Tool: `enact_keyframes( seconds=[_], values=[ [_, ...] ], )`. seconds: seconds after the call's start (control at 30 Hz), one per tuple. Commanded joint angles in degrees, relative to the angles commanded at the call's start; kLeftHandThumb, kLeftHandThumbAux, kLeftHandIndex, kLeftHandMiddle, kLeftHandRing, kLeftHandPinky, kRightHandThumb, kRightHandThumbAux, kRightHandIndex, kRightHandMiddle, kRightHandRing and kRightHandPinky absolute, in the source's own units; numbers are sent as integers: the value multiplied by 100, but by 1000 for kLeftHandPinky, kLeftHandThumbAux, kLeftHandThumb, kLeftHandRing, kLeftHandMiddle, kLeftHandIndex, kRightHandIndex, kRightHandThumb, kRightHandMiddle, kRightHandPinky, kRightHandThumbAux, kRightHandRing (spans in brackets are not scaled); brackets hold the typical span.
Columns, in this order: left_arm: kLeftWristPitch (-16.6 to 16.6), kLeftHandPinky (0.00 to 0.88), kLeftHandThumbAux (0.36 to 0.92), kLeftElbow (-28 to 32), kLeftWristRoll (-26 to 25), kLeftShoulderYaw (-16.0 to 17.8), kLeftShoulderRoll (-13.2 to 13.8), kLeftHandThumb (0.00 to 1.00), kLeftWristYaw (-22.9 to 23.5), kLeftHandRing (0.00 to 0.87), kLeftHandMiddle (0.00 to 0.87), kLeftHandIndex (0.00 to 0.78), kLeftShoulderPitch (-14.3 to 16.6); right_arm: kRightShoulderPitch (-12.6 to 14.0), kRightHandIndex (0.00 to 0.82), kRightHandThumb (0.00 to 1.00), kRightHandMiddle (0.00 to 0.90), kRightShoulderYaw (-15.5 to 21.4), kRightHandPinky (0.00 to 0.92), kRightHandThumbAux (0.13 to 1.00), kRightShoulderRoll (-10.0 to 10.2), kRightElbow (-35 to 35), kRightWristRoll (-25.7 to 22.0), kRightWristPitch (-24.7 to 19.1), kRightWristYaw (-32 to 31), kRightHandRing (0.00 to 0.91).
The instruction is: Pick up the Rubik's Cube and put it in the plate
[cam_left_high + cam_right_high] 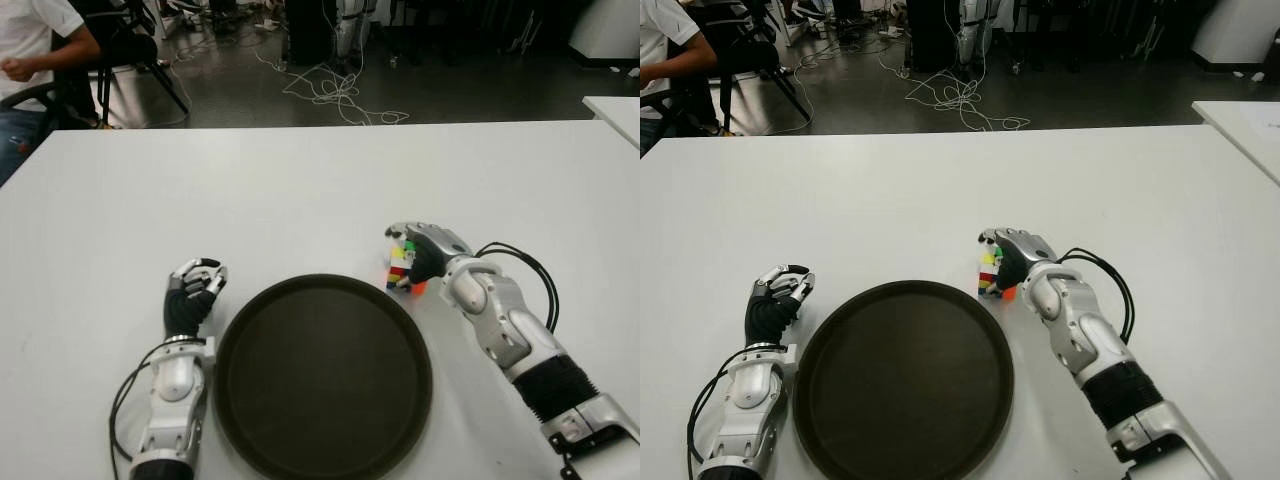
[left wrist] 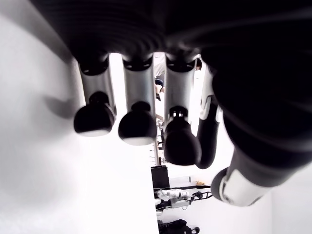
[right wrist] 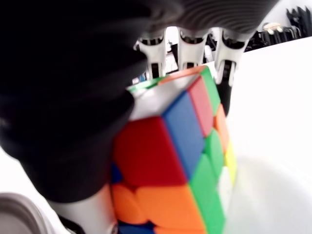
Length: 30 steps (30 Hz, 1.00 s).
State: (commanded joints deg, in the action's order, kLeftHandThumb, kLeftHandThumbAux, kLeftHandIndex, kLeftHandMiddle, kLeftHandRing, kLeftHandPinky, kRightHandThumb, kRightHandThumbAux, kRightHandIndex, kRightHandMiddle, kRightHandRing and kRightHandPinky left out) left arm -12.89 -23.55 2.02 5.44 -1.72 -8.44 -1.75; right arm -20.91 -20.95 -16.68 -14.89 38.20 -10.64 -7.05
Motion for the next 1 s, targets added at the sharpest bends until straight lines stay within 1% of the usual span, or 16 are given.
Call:
enact_keyframes(
  seconds=[0.1, 0.17, 0.2, 0.27, 0.37, 0.53, 0.67, 0.9, 1.0],
  values=[
    [16, 811, 707, 12, -10, 4, -7, 703, 10, 832, 817, 443, -4, 15, 405, 0, 487, 24, 627, 868, 22, 7, -6, 1, 65, 600],
    [33, 810, 707, 29, -14, 5, -8, 703, 15, 831, 816, 443, -12, 30, 414, 0, 504, 44, 646, 863, 44, 15, -22, 2, 126, 617],
    [46, 812, 707, 44, -17, 4, -10, 703, 18, 832, 815, 443, -20, 43, 457, 0, 579, 59, 692, 858, 60, 25, -34, 2, 166, 665],
    [79, 813, 707, 70, -20, 3, -12, 704, 20, 832, 814, 443, -29, 63, 501, 0, 650, 92, 731, 852, 94, 48, -46, -2, 260, 711],
    [115, 811, 707, 113, -1, -10, -9, 704, 13, 831, 812, 443, -48, 86, 539, 0, 709, 125, 763, 847, 125, 66, -63, 17, 365, 750],
    [130, 803, 707, 141, 37, -32, 6, 705, 10, 827, 808, 443, -69, 112, 552, 0, 743, 156, 784, 838, 145, 83, -113, 57, 444, 775],
    [138, 799, 707, 125, 53, -31, 11, 705, -8, 824, 806, 442, -63, 131, 542, 0, 753, 187, 793, 825, 160, 116, -161, 79, 473, 784],
    [128, 802, 707, 94, 45, -11, 2, 704, -22, 823, 805, 443, -44, 134, 521, 0, 739, 193, 778, 795, 160, 147, -183, 45, 458, 773],
    [71, 801, 707, 41, 24, 2, 18, 704, 9, 822, 804, 443, -31, 140, 533, 0, 732, 204, 766, 797, 175, 168, -204, 37, 463, 765]
  ],
)
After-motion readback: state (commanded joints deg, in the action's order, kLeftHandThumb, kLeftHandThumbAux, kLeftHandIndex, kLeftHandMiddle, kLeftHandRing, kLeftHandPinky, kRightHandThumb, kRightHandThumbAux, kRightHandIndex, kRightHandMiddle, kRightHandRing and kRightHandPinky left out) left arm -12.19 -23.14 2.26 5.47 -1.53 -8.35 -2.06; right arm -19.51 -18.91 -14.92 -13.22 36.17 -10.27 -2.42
